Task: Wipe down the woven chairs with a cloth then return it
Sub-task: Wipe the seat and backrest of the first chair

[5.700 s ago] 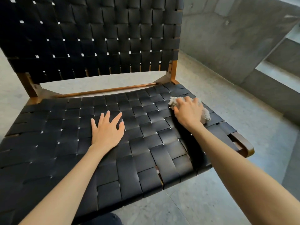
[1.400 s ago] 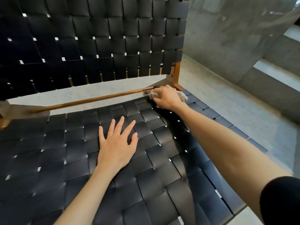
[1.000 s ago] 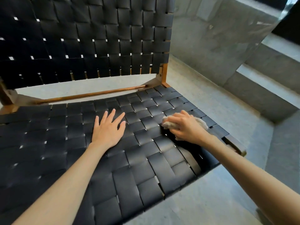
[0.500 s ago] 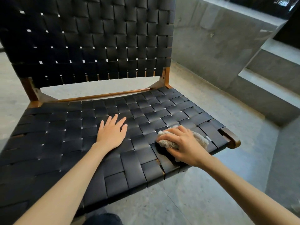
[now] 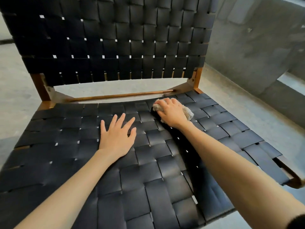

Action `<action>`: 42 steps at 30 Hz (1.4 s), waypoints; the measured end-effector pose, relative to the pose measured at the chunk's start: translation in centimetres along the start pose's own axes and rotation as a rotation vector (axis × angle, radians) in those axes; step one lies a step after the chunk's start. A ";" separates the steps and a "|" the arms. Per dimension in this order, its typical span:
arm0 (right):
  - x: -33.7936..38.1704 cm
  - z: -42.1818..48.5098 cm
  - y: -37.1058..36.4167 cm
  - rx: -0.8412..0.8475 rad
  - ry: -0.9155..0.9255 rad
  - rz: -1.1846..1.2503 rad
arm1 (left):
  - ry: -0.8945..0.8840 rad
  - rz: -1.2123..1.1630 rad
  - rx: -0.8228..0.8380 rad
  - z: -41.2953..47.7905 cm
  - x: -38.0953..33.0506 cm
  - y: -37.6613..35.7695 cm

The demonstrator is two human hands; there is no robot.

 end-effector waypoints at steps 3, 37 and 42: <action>0.7 4.1 -1.1 -0.006 -0.028 0.014 | -0.002 0.003 -0.054 -0.1 0.0 -0.3; 10.0 -26.5 9.8 -0.097 0.110 0.148 | -0.037 -0.028 0.021 -20.2 -0.5 3.6; 15.1 -30.1 10.7 -0.225 0.157 0.208 | -0.031 0.014 -0.061 -27.2 1.7 6.1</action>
Point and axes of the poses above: each hand's wrist, its own z-axis towards the middle knuckle, its own y-axis out of the back of the hand, x = y × z, the point moved 8 cm from there along z, towards the middle knuckle, and after that the axes turned 9 degrees about -z, right-handed, at the moved point
